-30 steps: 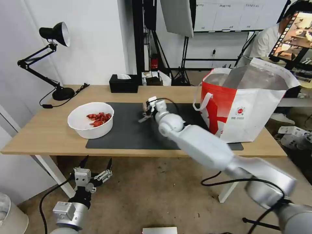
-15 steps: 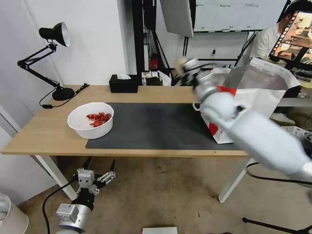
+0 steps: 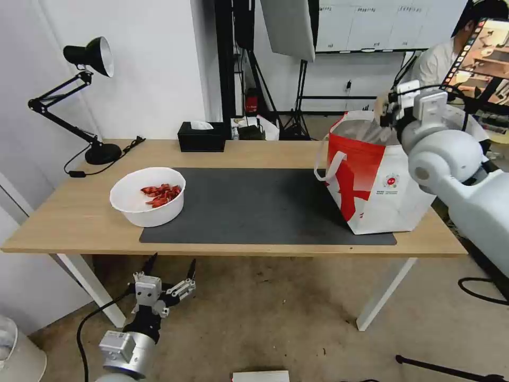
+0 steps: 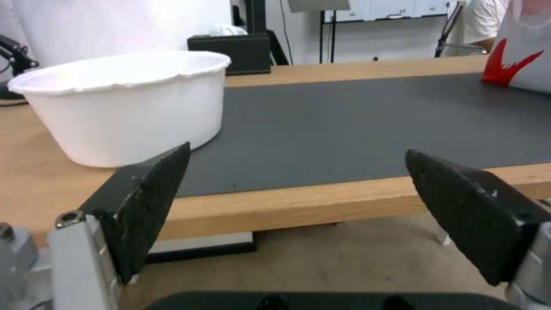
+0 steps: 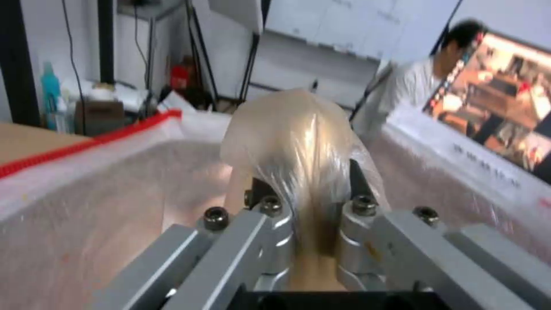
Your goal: Pick up the trash from the table and place it into the takeout bag.
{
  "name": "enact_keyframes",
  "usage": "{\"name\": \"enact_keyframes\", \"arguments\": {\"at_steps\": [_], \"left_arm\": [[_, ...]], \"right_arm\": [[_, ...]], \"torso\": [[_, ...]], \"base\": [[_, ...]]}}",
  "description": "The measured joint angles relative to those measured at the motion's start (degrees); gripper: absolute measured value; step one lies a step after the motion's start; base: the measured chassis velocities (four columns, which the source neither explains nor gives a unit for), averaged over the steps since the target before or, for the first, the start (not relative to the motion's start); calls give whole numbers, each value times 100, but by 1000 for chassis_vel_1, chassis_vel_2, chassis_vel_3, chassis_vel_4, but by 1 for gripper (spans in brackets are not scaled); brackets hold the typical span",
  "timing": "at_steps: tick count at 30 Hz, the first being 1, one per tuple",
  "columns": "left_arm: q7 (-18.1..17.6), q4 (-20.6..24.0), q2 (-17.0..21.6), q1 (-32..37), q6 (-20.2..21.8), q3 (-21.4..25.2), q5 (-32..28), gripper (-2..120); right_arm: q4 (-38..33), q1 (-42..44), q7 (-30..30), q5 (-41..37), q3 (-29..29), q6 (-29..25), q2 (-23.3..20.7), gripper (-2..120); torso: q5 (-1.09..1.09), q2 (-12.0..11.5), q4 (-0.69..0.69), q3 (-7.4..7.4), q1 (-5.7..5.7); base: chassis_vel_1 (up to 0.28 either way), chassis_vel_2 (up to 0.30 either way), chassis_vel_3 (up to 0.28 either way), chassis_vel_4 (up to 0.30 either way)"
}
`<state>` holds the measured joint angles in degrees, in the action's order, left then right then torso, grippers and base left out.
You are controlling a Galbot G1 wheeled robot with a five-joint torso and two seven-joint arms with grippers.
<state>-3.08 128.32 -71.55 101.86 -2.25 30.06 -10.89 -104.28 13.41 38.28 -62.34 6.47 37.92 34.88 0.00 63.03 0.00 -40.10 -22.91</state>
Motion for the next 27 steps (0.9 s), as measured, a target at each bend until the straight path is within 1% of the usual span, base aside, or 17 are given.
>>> {"name": "enact_keyframes", "arguments": {"at_steps": [1, 2, 4, 5, 8, 9, 10, 11, 13, 14, 15, 18, 19, 21, 22, 24, 27], "left_arm": [[0, 0, 0, 0, 0, 0, 0, 100], [5, 20, -2, 16, 7, 7, 18, 100], [15, 75, -3, 63, 27, 33, 39, 100], [15, 75, -3, 63, 27, 33, 39, 100], [19, 88, -2, 79, 33, 43, 42, 100], [30, 91, 0, 91, 36, 60, 52, 100], [60, 79, 1, 96, 36, 67, 66, 100], [60, 79, 1, 96, 36, 67, 66, 100], [90, 59, 2, 108, 37, 69, 82, 100], [98, 61, 2, 113, 37, 68, 84, 100], [98, 61, 2, 113, 37, 68, 84, 100], [107, 99, 6, 126, 37, 73, 86, 100], [107, 99, 6, 126, 37, 73, 86, 100], [108, 112, 14, 141, 37, 84, 86, 100], [108, 112, 14, 141, 37, 84, 86, 100], [109, 121, 21, 157, 37, 92, 86, 100], [109, 121, 25, 157, 37, 91, 86, 100]], "right_arm": [[0, 0, 0, 0, 0, 0, 0, 10], [-12, -21, 180, -243, -17, 87, -4, 14], [-14, -103, 474, -680, -44, 206, -24, 25], [-14, -103, 474, -680, -44, 206, -24, 25], [-11, -128, 498, -748, -45, 234, -50, 30], [-10, -149, 504, -822, -46, 258, -78, 40], [-11, -149, 508, -829, -46, 258, -80, 45], [-11, -149, 508, -829, -46, 258, -80, 45], [-23, -128, 517, -822, -44, 248, -76, 57], [-34, -119, 518, -816, -42, 241, -74, 60], [-34, -119, 518, -816, -42, 241, -74, 60], [-67, -98, 518, -793, -32, 225, -77, 77], [-67, -98, 518, -793, -32, 225, -77, 77], [-86, -84, 505, -794, -28, 223, -86, 85], [-86, -84, 505, -794, -28, 223, -86, 85], [-93, -68, 481, -833, -27, 223, -91, 96], [-83, -69, 453, -985, -44, 255, -89, 100]], "torso": [[0, 0, 0, 0, 0], [0, 0, 0, 0, 0], [0, 0, 2, 0, 0], [0, 0, 2, 0, 0], [0, 0, 2, 0, 0], [0, 0, 0, 0, 0], [0, 0, 0, 0, 0], [0, 0, 0, 0, 0], [0, 0, 0, -1, 0], [0, 0, 0, 0, 0], [0, 0, 0, 0, 0], [0, 0, 0, 0, 0], [0, 0, 0, 0, 0], [0, 0, 0, -1, -1], [0, 0, 0, -1, -1], [0, 0, 0, 0, 0], [0, 0, 0, 0, 0]], "base": [[0, 0, 0, 0], [0, 0, 0, 0], [0, 0, 0, 0], [0, 0, 0, 0], [0, 0, 0, 0], [0, 0, 0, 0], [0, 0, 0, 0], [0, 0, 0, 0], [0, 0, 0, 0], [0, 0, 0, 0], [0, 0, 0, 0], [0, 0, 0, 0], [0, 0, 0, 0], [0, 0, 0, 0], [0, 0, 0, 0], [0, 0, 0, 0], [0, 0, 0, 0]]}}
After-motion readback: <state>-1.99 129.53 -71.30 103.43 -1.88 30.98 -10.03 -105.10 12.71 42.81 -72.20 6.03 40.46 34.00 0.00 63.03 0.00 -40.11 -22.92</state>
